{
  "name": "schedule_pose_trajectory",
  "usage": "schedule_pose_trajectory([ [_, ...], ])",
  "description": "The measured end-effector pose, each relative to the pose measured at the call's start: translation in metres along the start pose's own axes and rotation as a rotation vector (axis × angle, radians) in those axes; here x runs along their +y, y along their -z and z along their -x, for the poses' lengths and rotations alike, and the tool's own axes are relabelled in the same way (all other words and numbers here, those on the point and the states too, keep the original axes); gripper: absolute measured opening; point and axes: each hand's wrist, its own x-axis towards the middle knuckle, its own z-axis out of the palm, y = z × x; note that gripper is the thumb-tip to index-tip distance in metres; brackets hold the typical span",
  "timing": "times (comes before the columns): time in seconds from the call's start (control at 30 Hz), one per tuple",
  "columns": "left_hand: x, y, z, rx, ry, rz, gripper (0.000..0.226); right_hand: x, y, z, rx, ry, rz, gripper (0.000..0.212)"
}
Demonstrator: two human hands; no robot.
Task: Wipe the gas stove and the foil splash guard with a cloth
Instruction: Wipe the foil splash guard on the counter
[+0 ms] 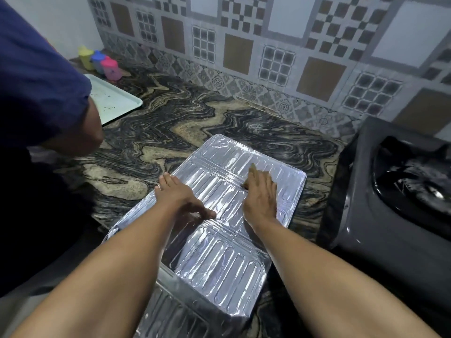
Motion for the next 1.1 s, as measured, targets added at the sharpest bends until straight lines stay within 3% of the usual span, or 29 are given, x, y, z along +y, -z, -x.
schedule_pose_trajectory([
  [0.1, 0.001, -0.002, -0.001, -0.022, 0.015, -0.004, 0.173, 0.011, -0.002, 0.014, -0.038, -0.003, 0.046, 0.083],
  [0.33, 0.004, 0.0, 0.001, -0.023, 0.009, 0.008, 0.172, 0.028, 0.0, -0.019, 0.057, -0.456, 0.16, 0.053],
  [0.5, 0.002, -0.005, 0.001, -0.014, -0.012, 0.017, 0.172, 0.039, -0.002, -0.051, 0.074, -0.547, 0.116, 0.047],
  [0.6, 0.002, -0.004, -0.001, -0.006, -0.004, 0.037, 0.171, 0.036, -0.005, -0.061, 0.053, -0.414, 0.113, 0.05],
  [0.73, 0.001, -0.007, -0.002, -0.011, 0.0, 0.026, 0.171, 0.021, -0.012, -0.058, -0.002, -0.076, -0.058, 0.048],
  [0.87, 0.003, -0.007, -0.002, -0.009, 0.018, 0.017, 0.171, -0.015, -0.002, -0.051, -0.224, 0.342, -0.181, 0.061],
  [0.93, 0.007, -0.004, -0.001, -0.013, 0.023, 0.014, 0.173, -0.024, -0.004, -0.051, -0.283, 0.434, -0.15, 0.069],
  [1.0, 0.008, -0.003, -0.001, -0.01, 0.012, 0.013, 0.172, -0.016, -0.01, -0.057, -0.191, 0.338, -0.149, 0.067],
  [1.1, 0.007, -0.005, 0.0, 0.001, -0.018, 0.022, 0.17, 0.006, -0.016, -0.077, 0.043, -0.136, -0.03, 0.063],
])
